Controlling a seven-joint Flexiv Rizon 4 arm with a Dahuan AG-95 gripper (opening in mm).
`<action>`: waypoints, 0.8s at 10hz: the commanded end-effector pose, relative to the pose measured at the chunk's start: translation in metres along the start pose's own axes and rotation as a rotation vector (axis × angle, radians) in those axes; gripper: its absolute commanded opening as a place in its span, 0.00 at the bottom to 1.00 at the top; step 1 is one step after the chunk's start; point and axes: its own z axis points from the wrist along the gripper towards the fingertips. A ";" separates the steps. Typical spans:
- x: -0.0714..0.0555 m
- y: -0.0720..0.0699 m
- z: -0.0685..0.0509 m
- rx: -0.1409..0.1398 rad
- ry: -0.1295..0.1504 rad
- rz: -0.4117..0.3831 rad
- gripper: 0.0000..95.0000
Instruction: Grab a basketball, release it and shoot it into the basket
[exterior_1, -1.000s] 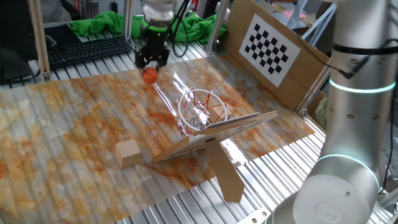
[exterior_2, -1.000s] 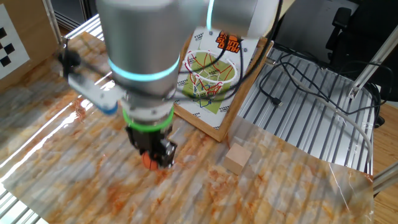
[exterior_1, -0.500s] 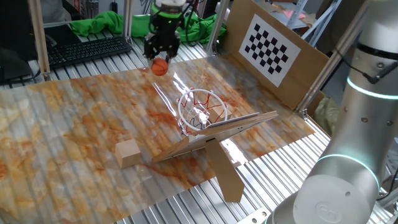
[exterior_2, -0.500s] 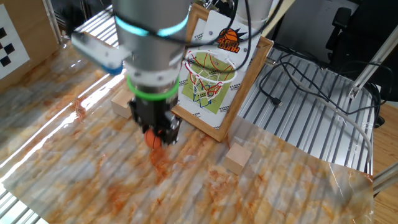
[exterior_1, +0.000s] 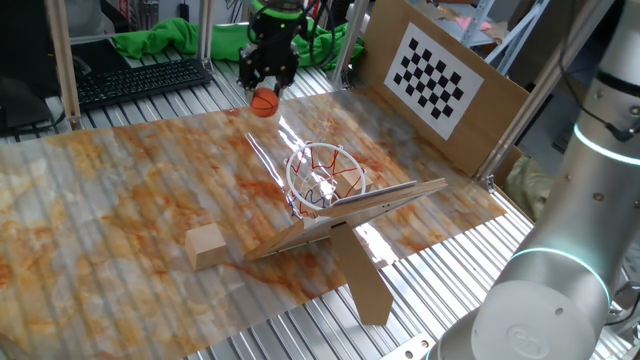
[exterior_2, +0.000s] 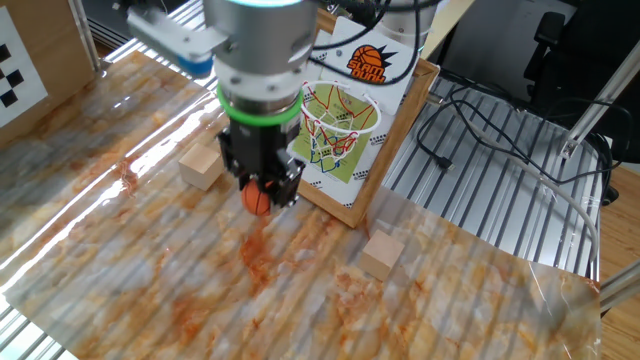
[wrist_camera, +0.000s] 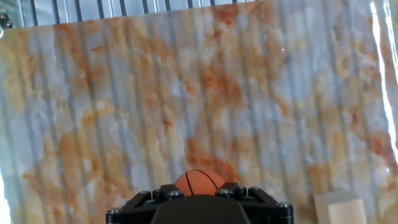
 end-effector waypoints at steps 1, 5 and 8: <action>0.010 -0.001 -0.009 0.002 -0.006 0.000 0.00; 0.033 -0.009 -0.028 -0.004 -0.019 -0.007 0.00; 0.047 -0.009 -0.039 0.002 -0.024 -0.007 0.00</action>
